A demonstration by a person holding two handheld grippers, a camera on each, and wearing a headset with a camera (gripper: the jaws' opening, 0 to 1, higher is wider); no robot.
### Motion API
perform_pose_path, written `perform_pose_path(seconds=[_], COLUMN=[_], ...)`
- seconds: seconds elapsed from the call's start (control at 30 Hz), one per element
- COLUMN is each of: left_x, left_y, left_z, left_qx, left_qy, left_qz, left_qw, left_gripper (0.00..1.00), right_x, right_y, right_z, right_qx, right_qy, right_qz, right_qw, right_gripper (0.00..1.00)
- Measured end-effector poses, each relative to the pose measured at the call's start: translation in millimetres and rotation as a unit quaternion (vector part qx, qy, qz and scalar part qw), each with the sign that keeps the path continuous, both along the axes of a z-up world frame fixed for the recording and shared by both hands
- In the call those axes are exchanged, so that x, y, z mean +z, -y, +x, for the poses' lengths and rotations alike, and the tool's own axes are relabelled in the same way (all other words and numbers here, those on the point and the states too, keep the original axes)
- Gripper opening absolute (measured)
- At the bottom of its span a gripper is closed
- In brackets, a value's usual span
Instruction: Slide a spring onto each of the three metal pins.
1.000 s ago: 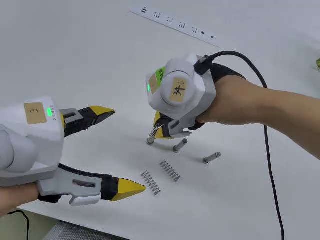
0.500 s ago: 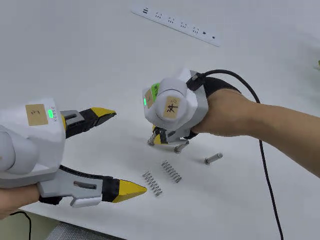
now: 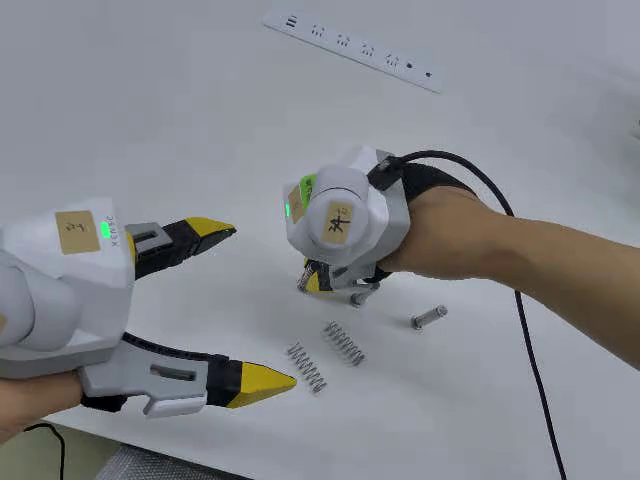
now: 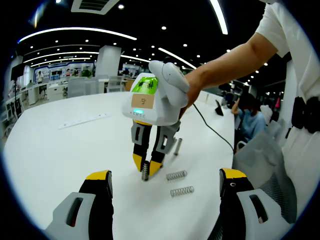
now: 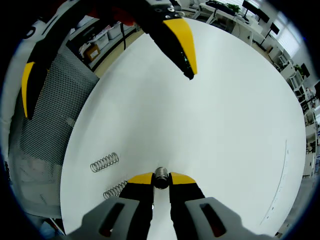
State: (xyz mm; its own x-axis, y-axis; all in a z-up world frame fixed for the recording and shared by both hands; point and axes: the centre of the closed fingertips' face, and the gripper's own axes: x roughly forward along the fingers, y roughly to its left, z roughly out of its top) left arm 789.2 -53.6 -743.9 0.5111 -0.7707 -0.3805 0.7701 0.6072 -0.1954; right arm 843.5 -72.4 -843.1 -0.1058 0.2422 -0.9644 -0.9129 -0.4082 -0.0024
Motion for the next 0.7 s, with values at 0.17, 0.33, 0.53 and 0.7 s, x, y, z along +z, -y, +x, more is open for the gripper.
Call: perform_pose_path(seconds=[0.17, 0.33, 0.53, 0.7], left_x=[-0.7, -0.2, 0.8, 1.1], left_y=[-0.5, 0.1, 0.6, 0.8], left_z=[-0.7, -0.9, -0.6, -1.6], left_qx=[0.000, 0.000, -0.002, -0.005], left_qy=[-0.002, -0.001, 0.000, 0.000], left_qz=[0.001, 0.000, 0.000, 0.003], left_qw=[1.0000, 1.0000, 1.0000, 1.0000], left_gripper=[0.89, 0.89, 0.89, 0.89], right_x=[-1.5, -0.2, 0.8, 6.2], right_y=[0.8, 0.5, -1.8, -1.8], right_z=[-0.5, -1.7, -1.9, -1.4], right_qx=[-0.001, -0.004, -0.009, -0.014], right_qy=[-0.002, -0.004, -0.006, -0.007], right_qz=[0.000, 0.002, 0.010, 0.020], right_qw=[1.0000, 1.0000, 0.9999, 0.9997], right_gripper=[0.13, 0.14, 0.17, 0.21])
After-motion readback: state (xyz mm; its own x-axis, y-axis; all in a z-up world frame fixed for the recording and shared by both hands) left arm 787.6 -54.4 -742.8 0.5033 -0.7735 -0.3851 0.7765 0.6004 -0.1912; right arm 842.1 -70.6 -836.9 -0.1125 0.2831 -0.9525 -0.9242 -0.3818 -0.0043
